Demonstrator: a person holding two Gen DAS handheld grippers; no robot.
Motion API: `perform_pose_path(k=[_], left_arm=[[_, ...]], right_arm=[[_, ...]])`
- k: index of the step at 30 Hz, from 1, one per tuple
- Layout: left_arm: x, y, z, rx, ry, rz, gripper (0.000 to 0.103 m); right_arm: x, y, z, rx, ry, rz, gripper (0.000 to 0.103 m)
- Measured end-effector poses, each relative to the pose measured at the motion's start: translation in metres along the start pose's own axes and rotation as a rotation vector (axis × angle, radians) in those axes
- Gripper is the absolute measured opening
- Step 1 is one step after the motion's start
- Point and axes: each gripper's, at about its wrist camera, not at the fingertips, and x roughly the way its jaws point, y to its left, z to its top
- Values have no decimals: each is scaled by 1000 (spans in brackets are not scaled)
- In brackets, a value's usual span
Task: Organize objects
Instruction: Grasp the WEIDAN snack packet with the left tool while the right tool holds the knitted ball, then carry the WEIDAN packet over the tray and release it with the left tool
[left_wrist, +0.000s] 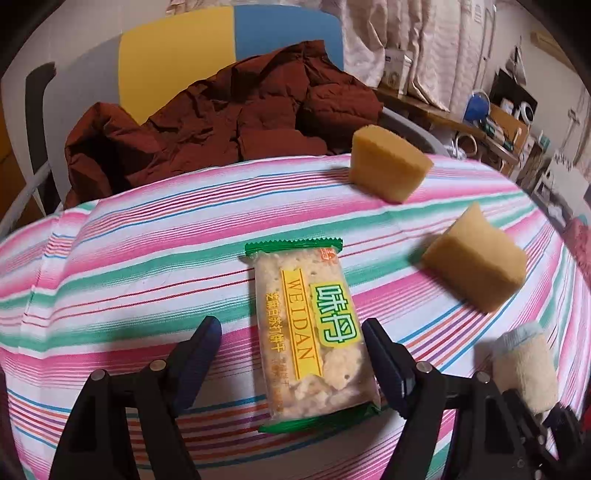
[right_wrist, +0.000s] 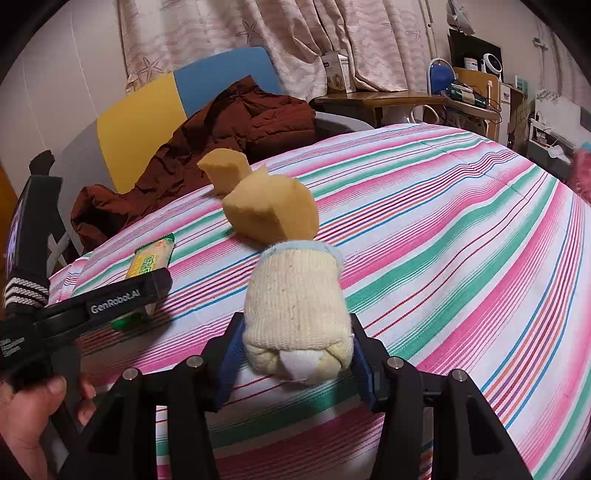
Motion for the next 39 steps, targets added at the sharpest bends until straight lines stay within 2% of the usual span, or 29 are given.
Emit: perform_pose_path(k=[1, 4, 7, 11, 14, 17, 21, 26, 29, 34, 39], left_arm=[[1, -3, 1, 12, 1, 13, 74], [-4, 3, -1, -7, -23, 13, 50], [-9, 13, -5, -39, -39, -37, 50], [-20, 20, -14, -57, -68, -36, 49], [-39, 27, -23, -69, -131, -24, 49], [-61, 28, -35, -30, -194, -3, 49], [-82, 28, -49, 23, -221, -1, 49], [-111, 43, -70, 21, -260, 11, 49], [-129, 58, -87, -26, -263, -11, 49], [-158, 99, -110, -157, -270, -26, 49], [-184, 153, -121, -274, -279, -1, 49]], right_arm=[[0, 0, 0, 0, -1, 0, 53], [0, 0, 0, -1, -3, -1, 53], [0, 1, -1, 1, -7, -4, 53], [0, 1, -1, -2, -13, -7, 52], [0, 2, -2, -6, -18, -11, 52], [-1, 3, -2, -12, -21, -21, 52], [-1, 5, -2, -22, -23, -32, 52], [-2, 7, -2, -34, -29, -58, 52], [-3, 9, -2, -44, -34, -78, 52], [-12, 12, -3, -64, -70, -98, 52], [-27, 24, -8, -120, -118, -101, 52]])
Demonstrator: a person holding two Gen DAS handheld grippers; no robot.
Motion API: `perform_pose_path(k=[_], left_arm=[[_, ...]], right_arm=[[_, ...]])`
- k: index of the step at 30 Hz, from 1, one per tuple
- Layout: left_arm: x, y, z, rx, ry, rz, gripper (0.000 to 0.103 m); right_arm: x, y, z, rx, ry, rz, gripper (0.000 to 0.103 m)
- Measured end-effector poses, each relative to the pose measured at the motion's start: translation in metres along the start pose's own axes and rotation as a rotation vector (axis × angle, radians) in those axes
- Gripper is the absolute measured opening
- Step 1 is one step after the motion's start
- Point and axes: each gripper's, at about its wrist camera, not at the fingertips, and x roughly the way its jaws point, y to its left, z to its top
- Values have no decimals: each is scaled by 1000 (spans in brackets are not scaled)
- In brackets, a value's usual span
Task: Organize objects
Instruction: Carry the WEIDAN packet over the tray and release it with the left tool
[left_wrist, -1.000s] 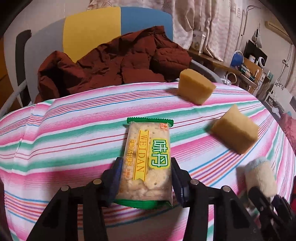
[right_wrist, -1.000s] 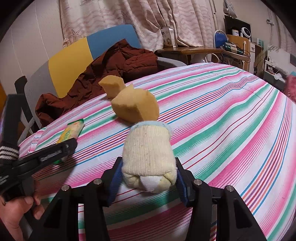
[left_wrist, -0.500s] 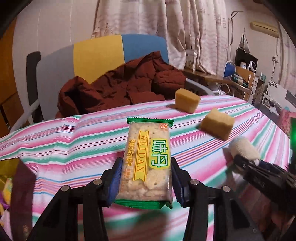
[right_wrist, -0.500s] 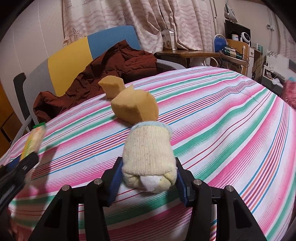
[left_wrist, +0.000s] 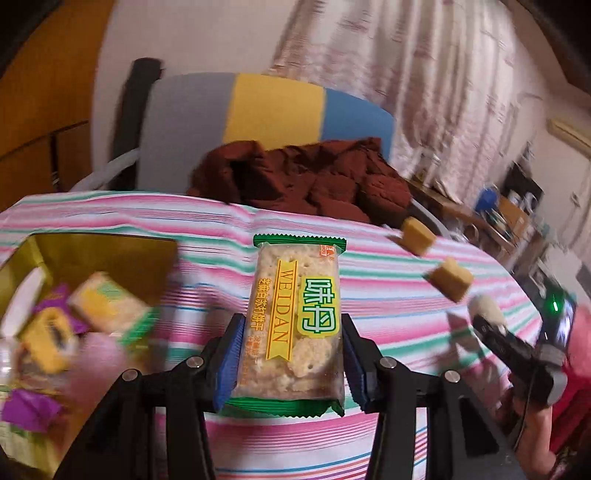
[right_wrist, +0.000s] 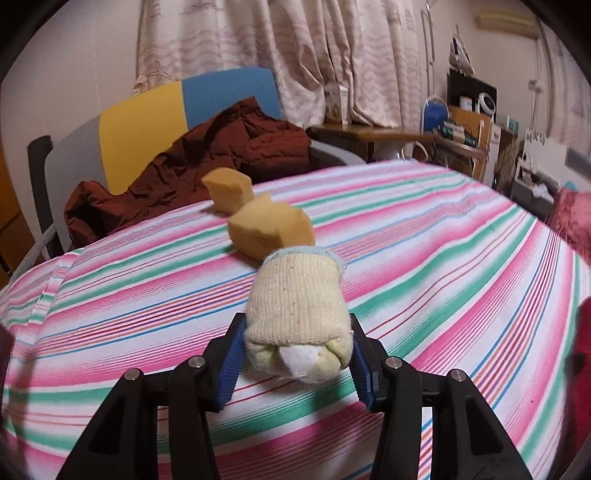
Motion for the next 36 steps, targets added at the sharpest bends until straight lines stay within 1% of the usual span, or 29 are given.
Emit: perform_pose_path(k=[3, 5, 7, 11, 13, 15, 17, 18, 20, 23, 25, 26, 28, 30, 31, 33, 34, 36], left_arm=[[-10, 34, 9, -54, 1, 26, 49], [-12, 58, 15, -97, 27, 33, 49], [-13, 86, 20, -164, 52, 27, 49], [-13, 134, 28, -259, 86, 60, 49], [-10, 156, 33, -286, 114, 80, 49], [-7, 177, 36, -337, 126, 94, 49], [3, 198, 39, -378, 170, 101, 49], [7, 207, 39, -393, 184, 115, 49], [19, 220, 40, -390, 227, 134, 49], [28, 239, 41, -390, 254, 211, 50], [34, 253, 37, -413, 298, 279, 52], [35, 260, 35, -436, 310, 281, 52], [28, 268, 31, -494, 287, 229, 53], [20, 269, 31, -527, 279, 221, 56], [12, 267, 31, -537, 261, 227, 58], [-7, 261, 30, -543, 186, 236, 59], [-22, 257, 29, -539, 129, 252, 59], [-40, 251, 27, -518, 73, 272, 60]], right_arm=[[-10, 8, -5, -35, -11, 14, 52], [-16, 12, -8, -49, -13, 26, 52], [-22, 16, -13, -65, -12, 40, 52], [-34, 25, -20, -100, -21, 51, 52], [-40, 30, -22, -118, -24, 61, 52], [-47, 36, -24, -132, -23, 74, 52], [-55, 42, -27, -134, -20, 96, 52], [-61, 47, -29, -134, -14, 118, 52], [-68, 56, -34, -137, -8, 150, 52], [-84, 73, -40, -153, -5, 208, 52], [-94, 86, -43, -161, -7, 250, 52], [-98, 92, -43, -166, -8, 269, 52], [-108, 106, -44, -186, -14, 307, 52], [-115, 119, -45, -208, -19, 337, 52], [-119, 127, -46, -218, -20, 357, 52], [-127, 140, -47, -233, -15, 391, 52], [-130, 147, -47, -242, -12, 413, 52], [-136, 161, -48, -253, -7, 451, 52]])
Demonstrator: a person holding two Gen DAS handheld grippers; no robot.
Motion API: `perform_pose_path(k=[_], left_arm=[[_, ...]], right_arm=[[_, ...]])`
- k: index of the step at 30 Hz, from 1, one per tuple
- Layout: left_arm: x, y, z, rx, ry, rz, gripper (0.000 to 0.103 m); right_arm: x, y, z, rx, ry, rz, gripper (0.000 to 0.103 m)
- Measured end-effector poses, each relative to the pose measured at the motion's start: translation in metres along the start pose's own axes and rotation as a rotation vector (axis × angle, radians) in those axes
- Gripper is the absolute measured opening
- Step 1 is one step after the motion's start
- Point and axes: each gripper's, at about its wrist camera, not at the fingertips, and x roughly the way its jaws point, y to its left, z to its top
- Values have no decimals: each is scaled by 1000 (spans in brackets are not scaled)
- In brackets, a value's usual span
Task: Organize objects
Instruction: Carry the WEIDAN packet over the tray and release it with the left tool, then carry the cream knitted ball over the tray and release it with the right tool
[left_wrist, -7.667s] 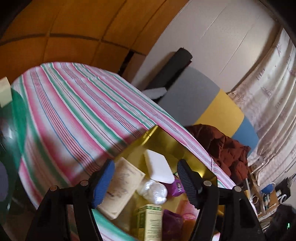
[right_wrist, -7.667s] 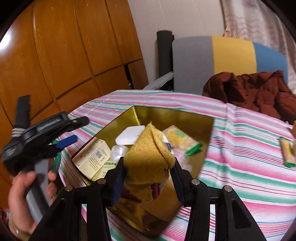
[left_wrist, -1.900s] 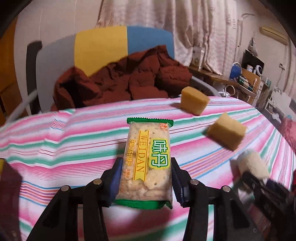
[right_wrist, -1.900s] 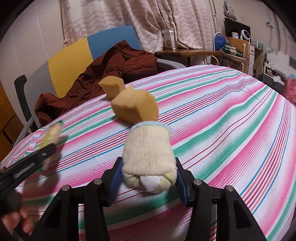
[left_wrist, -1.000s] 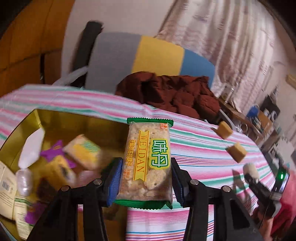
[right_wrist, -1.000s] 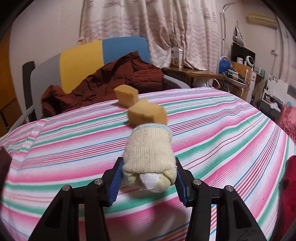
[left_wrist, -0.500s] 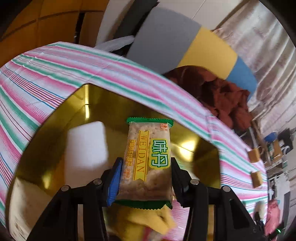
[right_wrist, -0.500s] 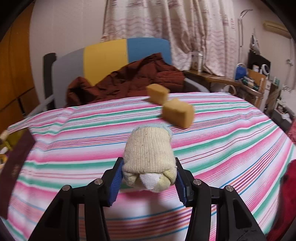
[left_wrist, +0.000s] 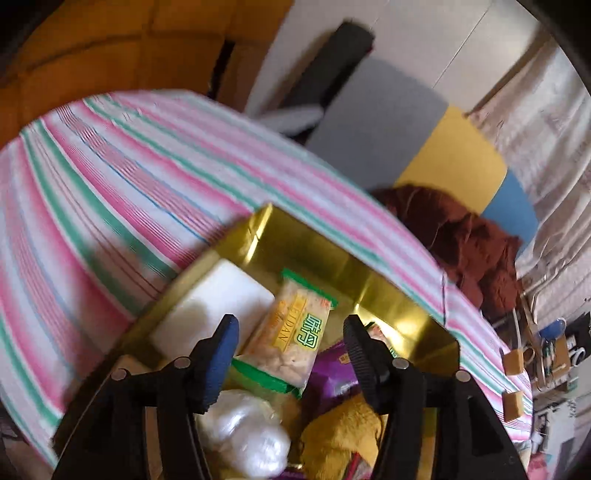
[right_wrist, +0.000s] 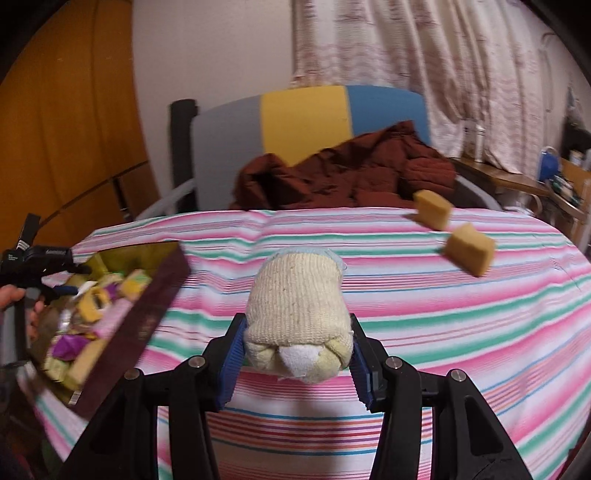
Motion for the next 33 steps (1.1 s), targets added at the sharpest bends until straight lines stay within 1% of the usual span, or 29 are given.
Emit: perform_pose_path(k=[1, 3, 4, 5, 6, 7, 11, 14, 16, 18, 20, 22, 25, 28, 30, 31, 33], left_arm=[[-13, 0, -7, 15, -39, 5, 60], [-29, -1, -18, 35, -87, 7, 61], [-39, 0, -27, 53, -109, 0, 61], [-44, 1, -26, 60, -123, 0, 61], [-50, 1, -32, 71, -143, 1, 61], [-56, 1, -39, 89, -153, -5, 61], [-70, 0, -63, 160, -162, -25, 61], [-78, -2, -75, 229, -196, -22, 61], [-88, -1, -82, 254, -228, -17, 61], [-100, 4, -84, 247, -270, -25, 61], [-108, 9, -84, 234, -289, -22, 61], [-113, 16, -80, 198, -308, -13, 61], [-116, 29, -71, 129, -309, -6, 61], [-118, 40, -66, 83, -316, 8, 61], [-118, 44, -65, 63, -314, 12, 61], [-118, 45, -64, 58, -311, 10, 61], [-118, 45, -64, 56, -313, 7, 61]], right_arm=[[0, 9, 2, -5, 3, 26, 52], [1, 24, 5, -18, 11, 72, 52], [2, 34, 7, -25, 15, 100, 52], [3, 42, 8, -30, 21, 125, 52], [4, 51, 9, -35, 30, 153, 52], [6, 60, 10, -41, 41, 180, 52], [13, 95, 11, -89, 64, 241, 52], [18, 118, 10, -118, 85, 274, 52], [23, 131, 9, -134, 108, 285, 52], [28, 143, 8, -147, 141, 294, 52], [32, 152, 6, -145, 174, 322, 52], [32, 163, 3, -151, 198, 348, 52], [30, 180, -2, -174, 202, 369, 51], [24, 195, -6, -199, 205, 388, 51], [24, 204, -10, -221, 220, 404, 52], [23, 209, -15, -238, 241, 432, 53], [20, 213, -20, -255, 248, 439, 53]])
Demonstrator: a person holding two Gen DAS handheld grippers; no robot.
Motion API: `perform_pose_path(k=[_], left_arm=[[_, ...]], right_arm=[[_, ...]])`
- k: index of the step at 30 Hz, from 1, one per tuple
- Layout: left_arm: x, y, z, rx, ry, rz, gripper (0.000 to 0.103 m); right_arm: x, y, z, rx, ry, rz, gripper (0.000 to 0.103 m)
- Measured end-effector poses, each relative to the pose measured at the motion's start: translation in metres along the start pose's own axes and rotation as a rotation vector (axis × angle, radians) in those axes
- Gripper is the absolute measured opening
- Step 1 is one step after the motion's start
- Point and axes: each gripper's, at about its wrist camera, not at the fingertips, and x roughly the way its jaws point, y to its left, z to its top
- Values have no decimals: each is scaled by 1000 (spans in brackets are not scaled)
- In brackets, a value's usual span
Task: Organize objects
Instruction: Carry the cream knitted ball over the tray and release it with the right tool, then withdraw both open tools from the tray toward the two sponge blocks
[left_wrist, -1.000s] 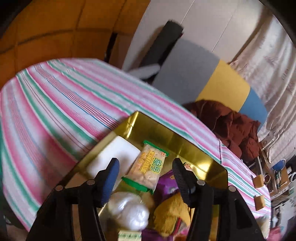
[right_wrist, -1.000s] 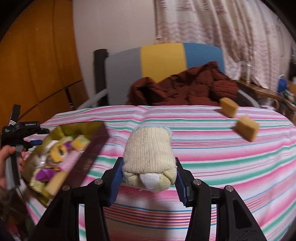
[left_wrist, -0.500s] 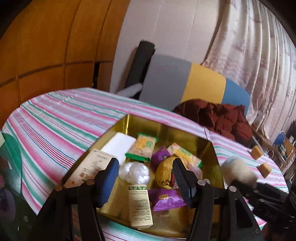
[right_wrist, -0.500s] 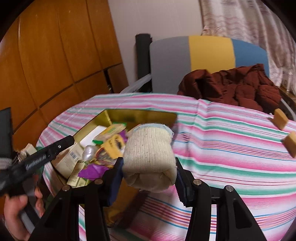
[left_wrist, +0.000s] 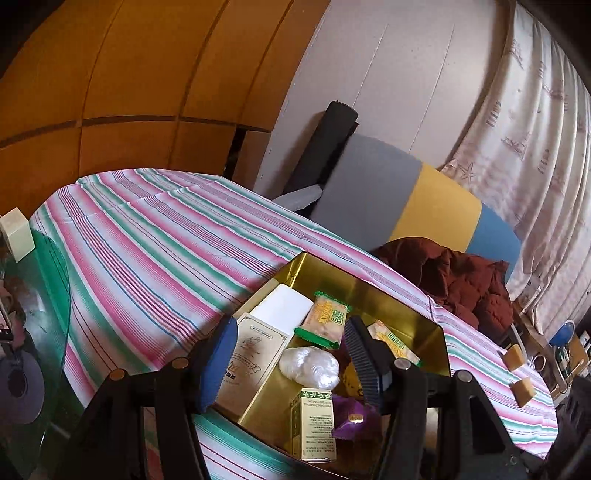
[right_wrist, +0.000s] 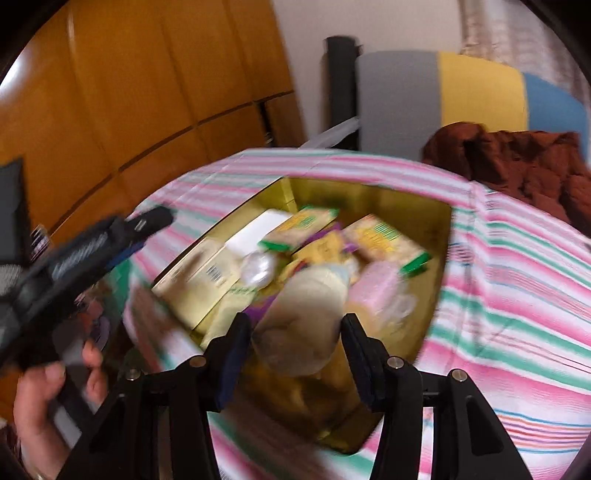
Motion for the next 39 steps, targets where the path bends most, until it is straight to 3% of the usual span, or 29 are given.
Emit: perform_pose_path(k=[11, 13, 18, 21, 23, 25, 33, 39], left_arm=[[-9, -6, 1, 9, -29, -13, 61], [-9, -7, 2, 9, -28, -14, 61], [-9, -6, 3, 1, -26, -15, 61], [-10, -6, 3, 2, -23, -18, 61], [-11, -6, 4, 5, -26, -19, 61], [-12, -7, 5, 8, -37, -12, 62], [-3, -16, -5, 38, 20, -27, 62], [-4, -40, -16, 99, 68, -105, 62]], right_arm=[[-26, -8, -7, 33, -63, -67, 55], [-22, -8, -4, 24, -44, -71, 48], [-4, 6, -3, -50, 21, -67, 47], [19, 9, 2, -107, 79, -154, 47], [27, -1, 6, -59, 97, -157, 46], [15, -14, 9, 39, 60, -93, 46], [-16, -35, 2, 128, -28, -86, 48], [-36, -57, -5, 162, -74, -156, 52]])
